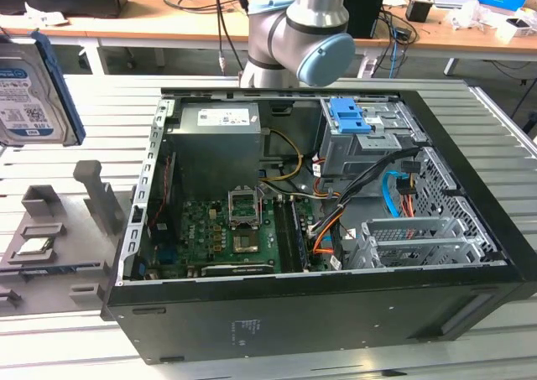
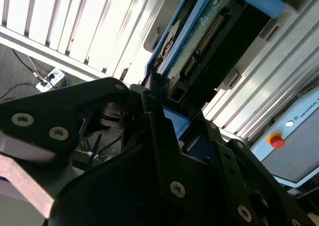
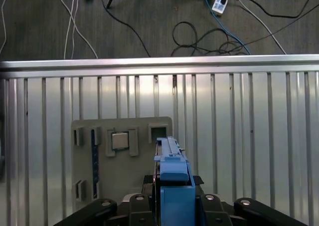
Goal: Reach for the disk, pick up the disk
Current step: 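Pick up the disk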
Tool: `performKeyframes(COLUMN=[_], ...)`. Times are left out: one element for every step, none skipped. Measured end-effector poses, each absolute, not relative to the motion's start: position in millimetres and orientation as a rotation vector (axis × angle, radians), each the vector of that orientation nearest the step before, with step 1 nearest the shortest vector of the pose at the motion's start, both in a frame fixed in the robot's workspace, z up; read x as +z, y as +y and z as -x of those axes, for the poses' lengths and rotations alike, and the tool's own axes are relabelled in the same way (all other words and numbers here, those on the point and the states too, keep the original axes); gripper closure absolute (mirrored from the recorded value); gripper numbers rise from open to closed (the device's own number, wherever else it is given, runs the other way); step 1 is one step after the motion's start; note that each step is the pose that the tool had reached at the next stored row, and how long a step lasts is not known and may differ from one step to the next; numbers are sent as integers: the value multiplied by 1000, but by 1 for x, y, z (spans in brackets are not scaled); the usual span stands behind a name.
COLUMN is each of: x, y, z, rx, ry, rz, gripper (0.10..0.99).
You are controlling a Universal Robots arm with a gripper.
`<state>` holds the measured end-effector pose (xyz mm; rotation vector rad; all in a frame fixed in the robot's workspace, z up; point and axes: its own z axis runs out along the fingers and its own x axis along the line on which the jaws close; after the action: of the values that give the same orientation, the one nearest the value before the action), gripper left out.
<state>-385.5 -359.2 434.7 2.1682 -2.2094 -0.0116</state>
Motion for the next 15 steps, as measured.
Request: performKeyframes(x=[449, 456, 463, 472, 474, 475, 477, 478, 480, 481, 483, 484, 486, 487, 490], y=[-359, -359, -359, -359, -359, -359, -359, -359, -359, -359, -359, -359, -359, -359, -359], z=[385, 385, 385, 384, 384, 384, 384, 384, 384, 384, 384, 384, 383, 383, 383], rx=[-12, -12, -12, -12, -12, -12, -12, -12, -12, -12, -12, -12, -12, -12, -12], ry=[-2210, -2210, -2210, -2210, -2209, -2210, -2209, -2209, -2210, -2210, -2210, -2209, -2210, -2210, -2210], rz=[-2168, -2168, -2168, -2168, -2168, -2168, -2168, -2168, -2168, -2168, -2168, -2168, -2168, -2168, -2168], gripper=[718, 718, 718, 718, 718, 718, 718, 718, 718, 718, 718, 718, 718, 718, 718])
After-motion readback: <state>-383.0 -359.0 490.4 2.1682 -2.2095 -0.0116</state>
